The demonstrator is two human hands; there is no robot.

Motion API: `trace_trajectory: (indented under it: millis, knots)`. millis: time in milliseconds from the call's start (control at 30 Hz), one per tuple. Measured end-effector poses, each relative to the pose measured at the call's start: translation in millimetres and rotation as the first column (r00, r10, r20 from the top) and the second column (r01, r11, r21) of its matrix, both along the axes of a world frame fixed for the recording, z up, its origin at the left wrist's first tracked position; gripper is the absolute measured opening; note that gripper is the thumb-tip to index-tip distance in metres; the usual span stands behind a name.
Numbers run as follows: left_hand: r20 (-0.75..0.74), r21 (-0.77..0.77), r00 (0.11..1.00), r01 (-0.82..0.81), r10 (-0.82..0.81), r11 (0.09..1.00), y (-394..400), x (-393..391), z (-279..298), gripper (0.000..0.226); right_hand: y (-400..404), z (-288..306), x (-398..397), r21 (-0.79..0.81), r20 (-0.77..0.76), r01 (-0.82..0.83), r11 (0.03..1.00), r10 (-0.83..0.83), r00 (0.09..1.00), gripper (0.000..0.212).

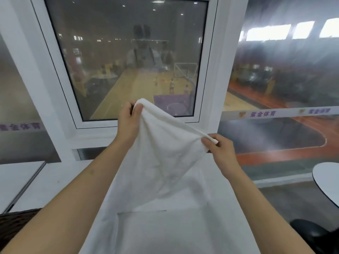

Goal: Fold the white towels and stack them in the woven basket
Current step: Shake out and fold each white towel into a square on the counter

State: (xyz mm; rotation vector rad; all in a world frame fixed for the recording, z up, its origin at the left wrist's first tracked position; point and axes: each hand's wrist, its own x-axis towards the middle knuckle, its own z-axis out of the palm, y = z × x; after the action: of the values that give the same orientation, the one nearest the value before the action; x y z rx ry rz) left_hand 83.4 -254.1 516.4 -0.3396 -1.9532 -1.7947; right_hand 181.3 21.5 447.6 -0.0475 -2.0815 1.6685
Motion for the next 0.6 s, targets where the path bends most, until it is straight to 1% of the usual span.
trace_trajectory:
  millis: [133,233,333,467,600]
  knots:
    - [-0.011,-0.050,1.000,0.016,-0.017,0.999,-13.6,-5.5,18.8,0.026,15.7,36.6,-10.1,0.004,-0.056,0.019,1.000,-0.019,0.998,0.008]
    - [0.019,-0.091,0.999,0.037,-0.036,0.995,-17.8,-13.0,31.9,0.025,24.1,55.3,-23.9,0.021,-0.089,0.018,1.000,-0.016,0.996,0.008]
    - [0.068,-0.090,0.997,0.031,-0.025,0.995,-13.6,-26.6,32.7,0.025,30.4,69.1,-45.3,0.027,-0.100,0.018,0.999,-0.016,0.995,0.009]
    - [0.191,-0.092,0.981,-0.006,0.023,0.996,-4.9,-52.2,15.8,0.021,36.4,70.9,-83.3,0.025,-0.033,0.021,0.999,-0.020,0.999,0.010]
    - [0.275,-0.093,0.961,-0.008,0.034,0.996,-5.7,-77.0,4.1,0.016,39.1,74.7,-117.4,0.091,0.022,0.036,0.995,-0.038,0.999,0.013]
